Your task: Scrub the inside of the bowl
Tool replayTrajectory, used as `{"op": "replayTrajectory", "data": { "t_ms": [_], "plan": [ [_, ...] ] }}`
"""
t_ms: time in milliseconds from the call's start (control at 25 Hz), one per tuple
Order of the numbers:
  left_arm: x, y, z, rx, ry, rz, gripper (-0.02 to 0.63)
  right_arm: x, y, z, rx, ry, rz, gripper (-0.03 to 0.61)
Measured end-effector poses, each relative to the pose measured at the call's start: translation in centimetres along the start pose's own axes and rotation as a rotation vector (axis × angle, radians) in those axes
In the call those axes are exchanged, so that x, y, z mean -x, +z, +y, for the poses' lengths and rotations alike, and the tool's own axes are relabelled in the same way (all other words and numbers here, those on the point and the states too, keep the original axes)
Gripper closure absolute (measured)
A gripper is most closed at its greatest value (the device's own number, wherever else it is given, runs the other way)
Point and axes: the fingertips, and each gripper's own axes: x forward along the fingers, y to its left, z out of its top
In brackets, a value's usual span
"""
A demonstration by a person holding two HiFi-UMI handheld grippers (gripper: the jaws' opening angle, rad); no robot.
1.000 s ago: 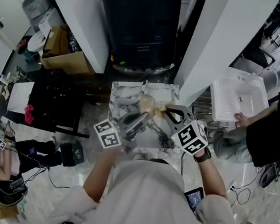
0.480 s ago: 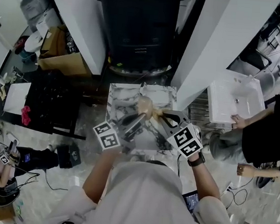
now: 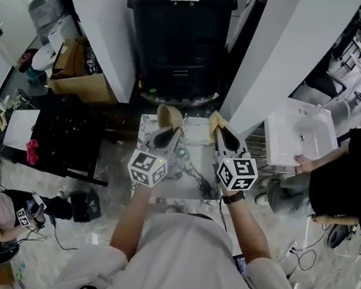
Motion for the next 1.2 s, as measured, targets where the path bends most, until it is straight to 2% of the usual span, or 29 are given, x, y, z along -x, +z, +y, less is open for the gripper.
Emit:
{"op": "replayTrajectory", "data": {
  "t_ms": [160, 280, 400, 680, 840, 1200],
  "plan": [
    [-0.6, 1.4, 1.7, -0.114, 0.150, -0.028, 0.595, 0.0, 0.0, -0.3, 0.073, -0.092, -0.073, 0.540],
    [-0.6, 1.7, 2.5, -0.146, 0.228, -0.038, 0.595, 0.2, 0.0, -0.5, 0.124, -0.151, -0.098, 0.540],
    [-0.2, 1.7, 3.0, -0.170, 0.271, -0.049, 0.595, 0.5, -0.1, -0.6, 0.141, -0.190, -0.104, 0.540],
    [0.0, 1.4, 2.5, -0.205, 0.280, -0.033, 0.595, 0.7, -0.2, -0.7, 0.132, -0.222, -0.110, 0.540],
    [-0.3, 0.8, 1.6, -0.226, 0.255, -0.010, 0.595, 0.5, -0.7, -0.1, 0.124, -0.210, -0.105, 0.540],
    [-0.4, -0.5, 0.4, -0.220, 0.228, 0.008, 0.595, 0.6, -1.5, 0.1, 0.137, -0.199, -0.079, 0.540]
  ]
}}
